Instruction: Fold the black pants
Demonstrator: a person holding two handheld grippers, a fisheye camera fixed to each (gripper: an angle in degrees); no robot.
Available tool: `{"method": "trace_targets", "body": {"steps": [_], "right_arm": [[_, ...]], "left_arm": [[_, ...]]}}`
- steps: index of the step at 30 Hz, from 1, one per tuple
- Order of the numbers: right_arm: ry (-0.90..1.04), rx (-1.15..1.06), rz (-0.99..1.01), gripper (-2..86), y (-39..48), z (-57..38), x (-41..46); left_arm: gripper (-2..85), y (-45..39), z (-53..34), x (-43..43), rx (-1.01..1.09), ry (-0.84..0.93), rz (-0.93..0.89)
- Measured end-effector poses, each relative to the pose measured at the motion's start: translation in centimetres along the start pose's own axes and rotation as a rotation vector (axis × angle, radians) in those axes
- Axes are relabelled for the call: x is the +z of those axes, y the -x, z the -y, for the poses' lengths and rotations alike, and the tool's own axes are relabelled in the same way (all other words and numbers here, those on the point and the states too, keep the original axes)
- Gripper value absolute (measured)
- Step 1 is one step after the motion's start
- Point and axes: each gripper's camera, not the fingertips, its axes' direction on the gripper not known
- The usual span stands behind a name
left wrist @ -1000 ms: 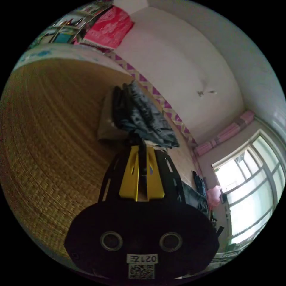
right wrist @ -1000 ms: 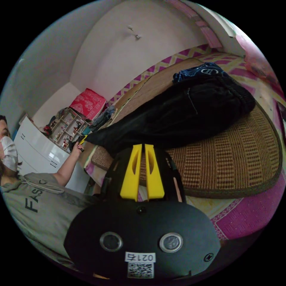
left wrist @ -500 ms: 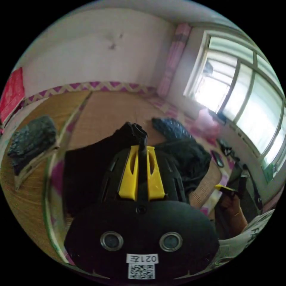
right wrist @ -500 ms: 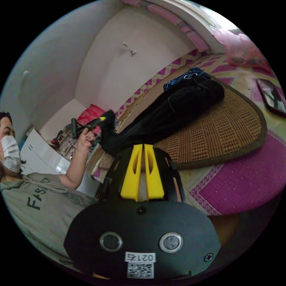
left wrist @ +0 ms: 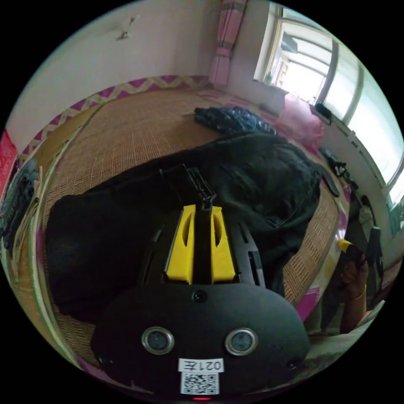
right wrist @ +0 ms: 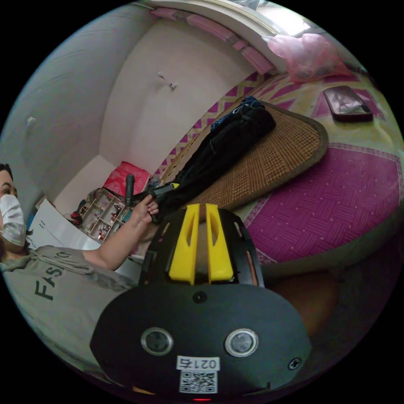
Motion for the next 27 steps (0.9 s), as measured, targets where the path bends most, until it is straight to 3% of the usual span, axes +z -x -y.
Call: {"method": "trace_targets", "body": {"steps": [6, 11, 17, 22, 24, 27], "right_arm": [[-0.086, 0.109, -0.132, 11.7, 0.4, 4.0, 0.5], [-0.182, 0.262, -0.293, 15.5, -1.6, 8.8, 1.6], [-0.183, 0.412, -0.191, 15.8, -2.6, 13.7, 5.6], [-0.186, 0.531, -0.123, 9.3, -2.9, 15.5, 8.1], [-0.238, 0.508, -0.074, 6.7, -1.0, 15.8, 8.1], [-0.274, 0.201, -0.199, 5.7, 8.9, 18.2, 8.4]], "left_arm": [[5.7, -0.2, -2.3, -2.8, 0.03, -0.152, -0.144], [1.4, 0.9, -6.2, -7.2, 0.019, -0.225, -0.152], [-0.7, 3.5, -11.2, -10.8, -0.048, -0.252, -0.166], [-0.9, 6.1, -14.9, -12.7, -0.151, -0.297, -0.206], [-1.0, 7.1, -16.3, -13.2, -0.18, -0.307, -0.223], [-1.0, 8.7, -18.5, -14.0, -0.223, -0.321, -0.225]]}}
